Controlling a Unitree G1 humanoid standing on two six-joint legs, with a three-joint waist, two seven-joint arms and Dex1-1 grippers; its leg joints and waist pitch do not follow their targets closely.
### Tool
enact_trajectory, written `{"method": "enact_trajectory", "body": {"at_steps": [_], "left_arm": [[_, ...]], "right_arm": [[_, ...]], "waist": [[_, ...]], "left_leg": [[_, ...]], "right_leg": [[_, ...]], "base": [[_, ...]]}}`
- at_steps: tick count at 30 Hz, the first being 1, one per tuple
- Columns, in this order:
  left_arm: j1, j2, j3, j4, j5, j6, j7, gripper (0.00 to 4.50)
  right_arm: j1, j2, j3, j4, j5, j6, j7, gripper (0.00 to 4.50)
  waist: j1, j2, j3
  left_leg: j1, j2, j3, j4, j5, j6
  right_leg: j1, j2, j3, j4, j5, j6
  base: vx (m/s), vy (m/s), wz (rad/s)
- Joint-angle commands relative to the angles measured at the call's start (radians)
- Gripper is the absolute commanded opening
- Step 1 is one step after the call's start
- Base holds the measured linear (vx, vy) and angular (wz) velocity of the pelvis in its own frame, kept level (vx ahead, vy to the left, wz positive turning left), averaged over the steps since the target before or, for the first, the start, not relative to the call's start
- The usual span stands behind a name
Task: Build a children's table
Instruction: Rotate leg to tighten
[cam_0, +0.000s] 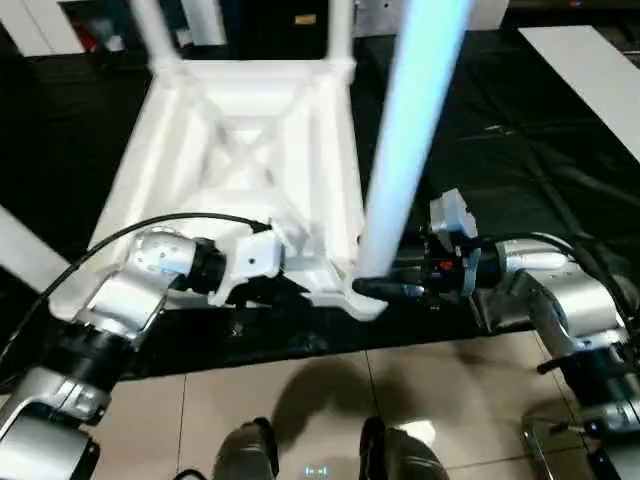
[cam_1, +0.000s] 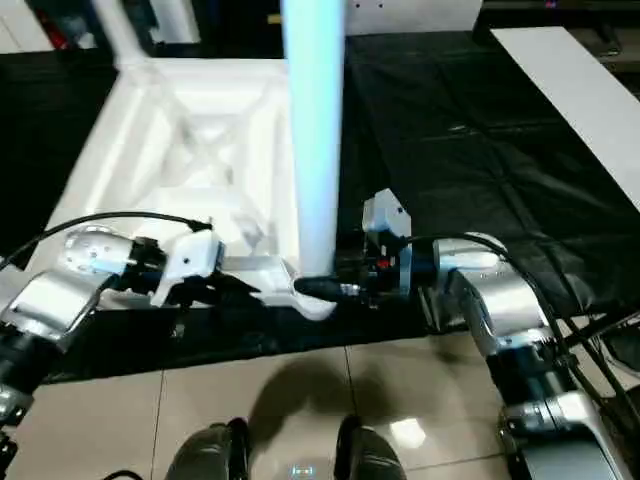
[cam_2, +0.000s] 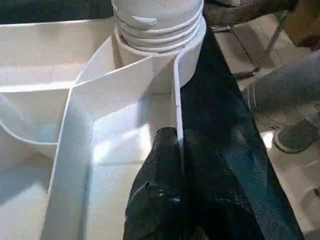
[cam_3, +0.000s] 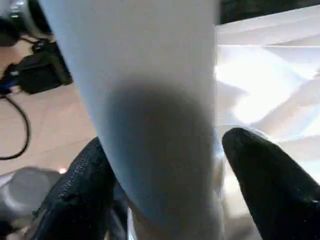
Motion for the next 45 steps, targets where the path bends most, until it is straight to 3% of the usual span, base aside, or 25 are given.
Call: {"method": "enact_trajectory", "body": {"at_steps": [1,7,9,21,25,27,29,30,31,32,33,34,35,36,37,38,39,40,41,42,43,44,45], "left_arm": [[-0.003,-0.015,-0.046,0.004,0.009,-0.032,-0.040,0.00],[-0.018,-0.012,-0.040,0.048,0.029,-0.055,-0.047,0.00],[-0.023,-0.011,-0.039,0.063,0.036,-0.061,-0.047,0.00],[-0.019,-0.023,-0.005,0.071,0.018,-0.012,-0.019,0.00],[-0.015,-0.063,0.037,0.036,0.035,0.115,0.134,0.00],[-0.015,-0.088,0.053,0.020,0.035,0.164,0.191,0.00],[-0.021,-0.146,0.076,-0.002,0.049,0.244,0.310,0.00],[-0.021,-0.146,0.076,-0.002,0.049,0.244,0.310,0.00],[-0.045,-0.224,0.102,0.010,0.066,0.311,0.446,0.00],[-0.045,-0.224,0.102,0.010,0.066,0.311,0.446,0.00],[-0.053,-0.245,0.108,0.018,0.072,0.322,0.482,0.00],[-0.068,-0.291,0.116,0.028,0.080,0.355,0.544,0.00],[-0.074,-0.306,0.120,0.032,0.084,0.364,0.568,0.00],[-0.086,-0.336,0.127,0.043,0.090,0.377,0.615,0.00],[-0.101,-0.366,0.131,0.061,0.095,0.383,0.656,0.00],[-0.125,-0.412,0.140,0.085,0.110,0.386,0.719,0.00],[-0.127,-0.415,0.141,0.087,0.111,0.385,0.724,0.00],[-0.143,-0.437,0.141,0.102,0.128,0.376,0.754,0.00],[-0.150,-0.439,0.134,0.108,0.141,0.368,0.752,0.00],[-0.150,-0.439,0.134,0.108,0.141,0.368,0.752,0.00],[-0.147,-0.421,0.128,0.106,0.145,0.360,0.726,0.00],[-0.144,-0.415,0.126,0.104,0.146,0.356,0.719,0.00],[-0.141,-0.405,0.123,0.101,0.147,0.349,0.708,0.00]], "right_arm": [[-0.012,-0.008,0.012,0.004,0.001,-0.007,0.048,3.19],[-0.028,-0.028,0.047,0.032,-0.002,-0.005,0.145,2.77],[-0.033,-0.029,0.052,0.046,-0.005,-0.005,0.160,2.39],[-0.019,-0.027,0.062,0.035,0.003,0.035,0.193,2.05],[0.036,0.022,0.030,-0.047,0.004,0.088,0.023,2.05],[0.055,0.061,0.013,-0.066,-0.029,0.091,-0.096,2.05],[0.077,0.153,-0.025,-0.088,-0.071,0.129,-0.318,2.04],[0.077,0.153,-0.025,-0.088,-0.071,0.129,-0.318,2.03],[0.081,0.256,-0.058,-0.088,-0.095,0.159,-0.499,2.01],[0.081,0.256,-0.058,-0.088,-0.095,0.159,-0.499,2.01],[0.080,0.283,-0.066,-0.084,-0.103,0.165,-0.545,2.01],[0.067,0.347,-0.087,-0.063,-0.129,0.171,-0.666,2.01],[0.063,0.369,-0.094,-0.056,-0.135,0.175,-0.707,2.01],[0.051,0.409,-0.110,-0.036,-0.149,0.178,-0.785,2.01],[0.032,0.448,-0.126,-0.005,-0.166,0.167,-0.871,2.01],[0.002,0.510,-0.158,0.035,-0.184,0.156,-0.989,2.01],[-0.001,0.515,-0.160,0.039,-0.184,0.156,-0.997,2.01],[-0.020,0.549,-0.177,0.057,-0.185,0.146,-1.040,2.01],[-0.026,0.555,-0.175,0.059,-0.194,0.134,-1.038,2.36],[-0.026,0.555,-0.175,0.059,-0.194,0.134,-1.038,2.36],[-0.017,0.544,-0.179,0.054,-0.191,0.118,-1.015,2.74],[-0.014,0.540,-0.182,0.053,-0.187,0.116,-1.009,2.78],[-0.009,0.535,-0.187,0.050,-0.181,0.112,-0.998,2.84]], "waist": [[-0.011,-0.013,-0.100],[-0.011,-0.015,-0.095],[-0.011,-0.013,-0.094],[-0.011,-0.013,-0.089],[-0.010,-0.014,-0.086],[-0.015,-0.016,-0.081],[-0.030,-0.016,-0.073],[-0.030,-0.016,-0.073],[-0.049,-0.018,-0.065],[-0.054,-0.015,-0.064],[-0.065,-0.016,-0.066],[-0.080,-0.007,-0.063],[-0.080,-0.007,-0.063],[-0.092,0.008,-0.061],[-0.108,0.020,-0.055],[-0.101,0.041,-0.052],[-0.083,0.046,-0.045],[-0.063,0.040,-0.041],[-0.077,-0.052,-0.068],[-0.069,-0.053,-0.067],[-0.038,-0.041,-0.085],[-0.033,-0.034,-0.070],[-0.037,-0.015,-0.071]], "left_leg": [[0.022,0.037,-0.006,-0.063,-0.227,0.077],[0.024,0.036,-0.008,-0.064,-0.257,0.066],[0.024,0.037,-0.009,-0.064,-0.257,0.068],[0.024,0.038,-0.010,-0.067,-0.271,0.066],[0.024,0.039,-0.012,-0.070,-0.274,0.062],[0.023,0.036,-0.014,-0.072,-0.298,0.047],[0.023,0.029,-0.021,-0.073,-0.337,0.015],[0.023,0.029,-0.021,-0.073,-0.337,0.015],[0.020,0.018,-0.028,-0.071,-0.378,-0.001],[0.026,0.017,-0.030,-0.070,-0.393,-0.004],[0.033,0.008,-0.034,-0.061,-0.410,-0.002],[0.028,0.009,-0.039,-0.069,-0.427,0.010],[0.028,0.009,-0.039,-0.069,-0.427,0.010],[0.041,0.019,-0.044,-0.073,-0.481,0.017],[0.035,0.041,-0.059,-0.094,-0.580,0.011],[0.003,0.091,-0.080,-0.154,-0.744,-0.006],[-0.027,0.108,-0.075,-0.196,-0.818,-0.019],[-0.025,0.113,-0.053,-0.221,-0.854,-0.011],[0.097,-0.010,-0.011,-0.048,-0.575,-0.013],[0.094,-0.045,-0.007,0.025,-0.358,0.016],[-0.009,-0.031,-0.039,-0.018,-0.082,0.057],[-0.010,-0.023,-0.039,-0.032,-0.048,0.058],[-0.010,-0.007,-0.042,-0.066,-0.056,0.040]], "right_leg": [[0.062,-0.064,0.055,-0.063,-0.422,-0.194],[0.059,-0.066,0.054,-0.070,-0.492,-0.173],[0.057,-0.067,0.055,-0.071,-0.491,-0.173],[0.057,-0.067,0.054,-0.072,-0.504,-0.175],[0.055,-0.070,0.055,-0.072,-0.510,-0.173],[0.054,-0.070,0.052,-0.079,-0.566,-0.152],[0.049,-0.072,0.042,-0.094,-0.680,-0.105],[0.049,-0.072,0.042,-0.094,-0.680,-0.105],[0.051,-0.070,0.028,-0.110,-0.774,-0.045],[0.044,-0.071,0.023,-0.117,-0.799,-0.031],[0.045,-0.071,0.007,-0.133,-0.840,0.002],[0.055,-0.067,-0.012,-0.150,-0.834,0.026],[0.055,-0.067,-0.012,-0.150,-0.834,0.026],[0.056,-0.064,-0.032,-0.160,-0.798,0.021],[0.072,-0.052,-0.052,-0.149,-0.715,0.011],[0.116,-0.039,-0.030,-0.014,-0.496,-0.029],[0.125,-0.031,-0.008,0.086,-0.333,-0.059],[0.106,-0.019,0.009,0.113,-0.248,-0.054],[-0.014,-0.055,0.079,-0.077,-0.732,-0.021],[-0.001,-0.105,0.071,-0.124,-0.969,0.002],[0.104,-0.138,0.129,-0.089,-0.929,0.029],[0.081,-0.126,0.111,-0.094,-0.891,0.027],[0.068,-0.086,0.088,-0.076,-0.747,-0.022]], "base": [[0.000,0.000,0.00],[0.000,0.000,0.00],[0.000,0.000,0.00],[0.000,0.000,0.00],[0.000,0.000,0.00],[0.000,0.000,0.00],[0.000,0.000,0.00],[0.000,0.000,0.00],[0.000,0.000,0.00],[0.000,0.000,0.00],[0.000,0.000,0.00],[0.000,0.000,0.00],[0.000,0.000,0.00],[-0.030,0.051,-0.04],[-0.030,0.051,-0.04],[-0.064,0.051,-0.01],[-0.087,0.005,0.16],[-0.087,0.005,0.16],[0.017,-0.080,0.22],[0.124,-0.085,-0.08],[0.124,-0.085,-0.08],[0.083,-0.044,-0.19],[0.000,0.000,0.00]]}}
